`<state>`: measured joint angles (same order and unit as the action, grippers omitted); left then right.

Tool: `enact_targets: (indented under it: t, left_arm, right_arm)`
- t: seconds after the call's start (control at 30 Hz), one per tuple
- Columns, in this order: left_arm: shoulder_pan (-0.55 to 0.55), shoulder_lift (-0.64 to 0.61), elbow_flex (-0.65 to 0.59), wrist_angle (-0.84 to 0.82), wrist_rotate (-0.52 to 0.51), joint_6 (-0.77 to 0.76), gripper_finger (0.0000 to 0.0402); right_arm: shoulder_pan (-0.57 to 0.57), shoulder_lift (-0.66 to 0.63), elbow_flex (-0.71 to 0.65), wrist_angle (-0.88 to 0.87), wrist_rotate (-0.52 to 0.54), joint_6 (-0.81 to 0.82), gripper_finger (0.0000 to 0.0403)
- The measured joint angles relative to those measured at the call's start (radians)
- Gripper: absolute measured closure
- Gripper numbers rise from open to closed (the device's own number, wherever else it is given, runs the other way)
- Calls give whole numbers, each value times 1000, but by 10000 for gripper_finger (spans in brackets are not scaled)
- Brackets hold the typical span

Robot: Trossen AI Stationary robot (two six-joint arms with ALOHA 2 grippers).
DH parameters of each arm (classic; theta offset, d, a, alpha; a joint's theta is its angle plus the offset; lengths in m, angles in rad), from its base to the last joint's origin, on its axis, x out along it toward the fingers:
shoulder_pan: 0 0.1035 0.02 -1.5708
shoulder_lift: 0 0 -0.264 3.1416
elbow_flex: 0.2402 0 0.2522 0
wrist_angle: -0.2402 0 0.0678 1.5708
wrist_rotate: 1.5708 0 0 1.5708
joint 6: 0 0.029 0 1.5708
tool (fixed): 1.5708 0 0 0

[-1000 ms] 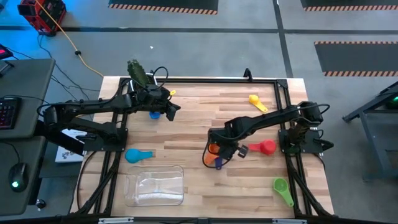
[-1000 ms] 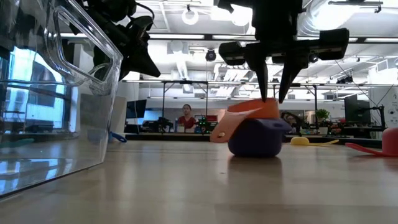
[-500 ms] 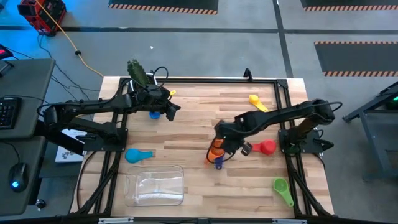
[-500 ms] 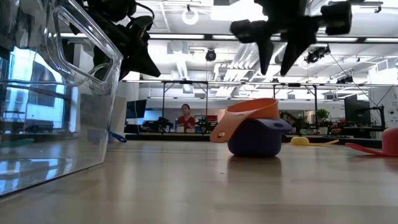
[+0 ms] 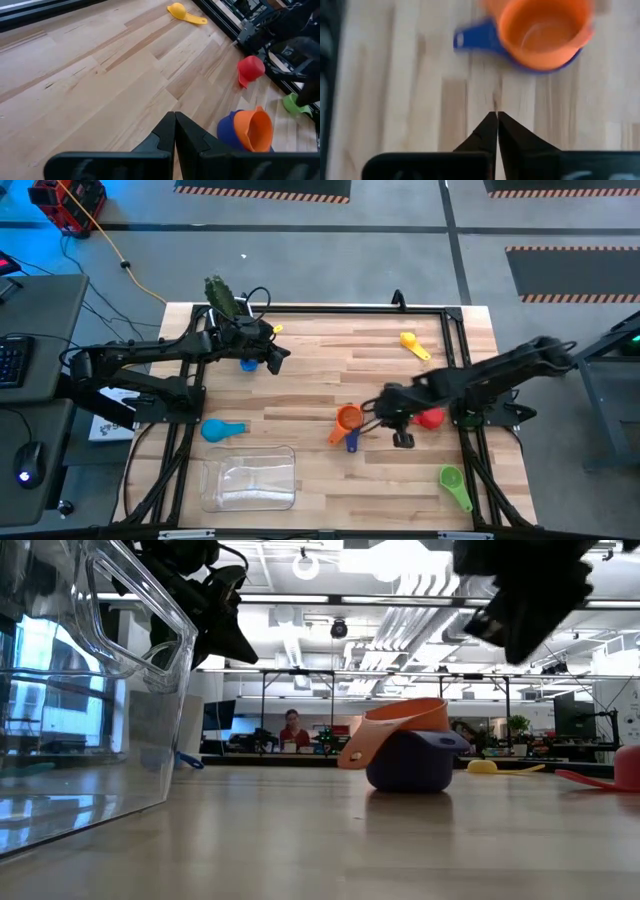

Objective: Nest measuring cups in basket
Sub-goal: Stack the orange measuring cup on top of the dark blue measuring cup

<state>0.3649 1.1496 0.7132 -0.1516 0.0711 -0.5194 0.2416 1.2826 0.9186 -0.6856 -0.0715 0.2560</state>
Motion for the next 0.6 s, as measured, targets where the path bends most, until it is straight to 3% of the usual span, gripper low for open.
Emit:
enact_targets:
  t: [0.13,0.23,0.4,0.6]
  left_arm:
    - [1,0,0,2,0,0,402]
    - [1,0,0,16,0,0,401]
    - [2,0,0,50,0,0,401]
    - [1,0,0,53,-3,0,401]
  right_arm:
    - [40,-142,-128,285,135,188,401]
    - [41,-174,-218,517,194,256,402]
    - [9,-107,-310,778,210,265,402]
    - [-33,37,-316,992,198,203,403]
